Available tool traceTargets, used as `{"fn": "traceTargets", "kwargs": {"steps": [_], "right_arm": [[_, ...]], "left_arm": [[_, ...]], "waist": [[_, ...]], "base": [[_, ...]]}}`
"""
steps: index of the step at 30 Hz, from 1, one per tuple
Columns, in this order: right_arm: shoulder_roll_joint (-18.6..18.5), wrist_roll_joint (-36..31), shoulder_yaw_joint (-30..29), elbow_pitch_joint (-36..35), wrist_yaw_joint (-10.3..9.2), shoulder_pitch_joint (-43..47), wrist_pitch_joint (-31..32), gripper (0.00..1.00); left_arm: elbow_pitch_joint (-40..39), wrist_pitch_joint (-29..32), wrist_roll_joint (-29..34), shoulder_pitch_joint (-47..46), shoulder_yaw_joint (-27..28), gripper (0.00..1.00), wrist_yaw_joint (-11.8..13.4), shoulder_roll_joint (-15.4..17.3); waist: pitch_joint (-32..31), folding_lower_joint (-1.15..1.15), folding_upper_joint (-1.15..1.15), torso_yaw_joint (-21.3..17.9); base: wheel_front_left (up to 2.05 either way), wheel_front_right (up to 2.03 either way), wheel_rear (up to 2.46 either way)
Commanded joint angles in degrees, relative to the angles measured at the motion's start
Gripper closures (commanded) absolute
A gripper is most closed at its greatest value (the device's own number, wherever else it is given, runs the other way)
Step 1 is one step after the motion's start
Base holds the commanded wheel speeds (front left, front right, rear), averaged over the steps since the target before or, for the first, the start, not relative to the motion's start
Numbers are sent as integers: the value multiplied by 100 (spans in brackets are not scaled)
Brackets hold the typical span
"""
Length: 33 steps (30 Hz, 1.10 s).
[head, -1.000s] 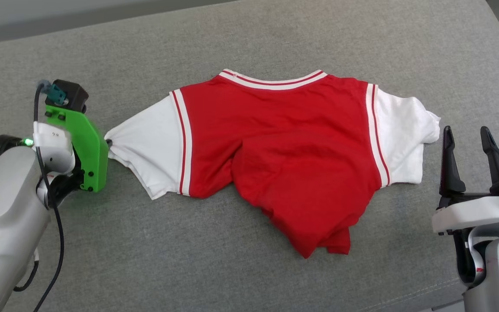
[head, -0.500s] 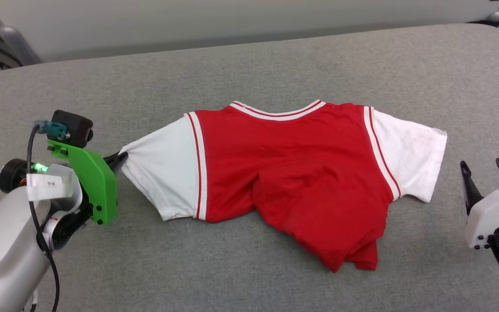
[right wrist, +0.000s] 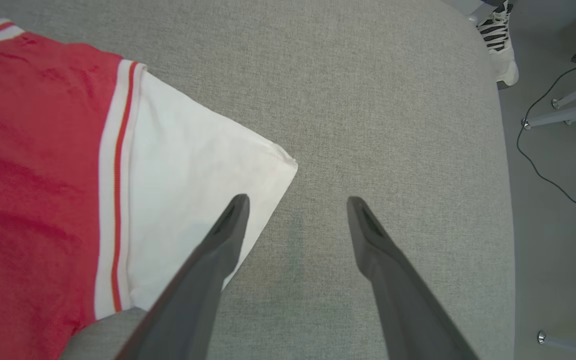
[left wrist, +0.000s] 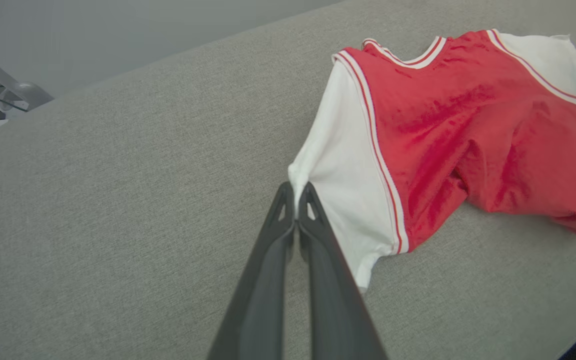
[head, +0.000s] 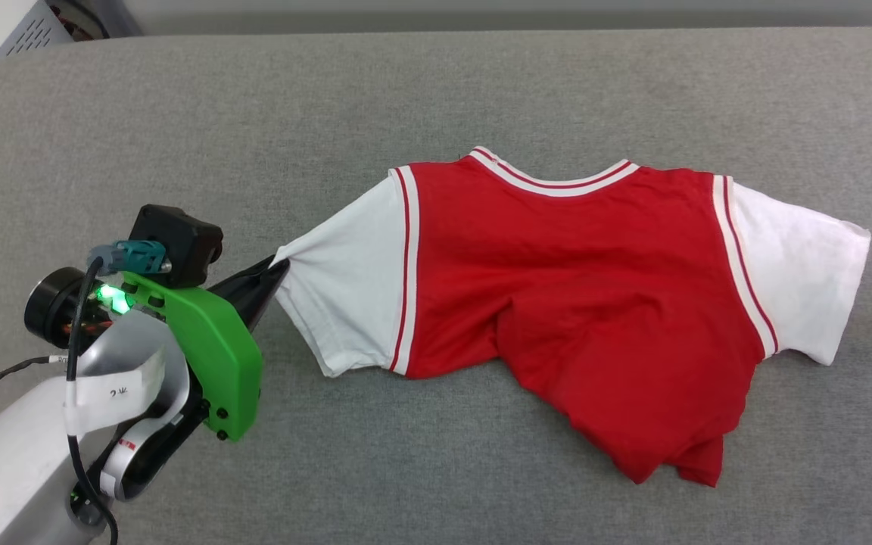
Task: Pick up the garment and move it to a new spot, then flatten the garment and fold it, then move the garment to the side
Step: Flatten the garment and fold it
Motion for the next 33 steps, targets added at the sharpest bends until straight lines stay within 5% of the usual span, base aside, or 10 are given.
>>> {"fn": "traceTargets", "kwargs": {"steps": [1, 20, 21, 23, 24, 29, 33], "right_arm": [[-38, 53, -3, 129, -5, -192, 96, 0], [-164, 190, 402, 1774, -5, -726, 83, 0], [-164, 238, 477, 1824, -5, -690, 147, 42], [-163, 346, 568, 1888, -5, -636, 201, 93], [-164, 392, 591, 1905, -5, -621, 180, 100], [-162, 475, 576, 1922, -5, -634, -194, 100], [-268, 322, 597, 1701, -5, -728, -1072, 100]], "left_arm": [[-112, 17, 64, 46, -10, 100, 61, 38], [-469, 62, 283, -244, -131, 100, 105, -169], [-450, 57, 288, -247, -130, 100, 107, -168], [-404, 48, 327, -257, -135, 100, 111, -151], [-378, 38, 334, -257, -137, 100, 113, -151], [-259, -26, 319, -223, -132, 100, 115, -165], [-43, -291, 291, -113, -48, 100, 144, -193]], "waist": [[389, 0, 65, 292], [931, 0, 65, 653], [924, 0, 65, 653], [898, 0, 65, 647], [874, 0, 65, 642], [678, 0, 65, 587], [251, 0, 65, 467]], "base": [[0, 0, 0], [0, 0, 0], [0, 0, 0], [0, 0, 0], [0, 0, 0], [0, 0, 0], [0, 0, 0]]}}
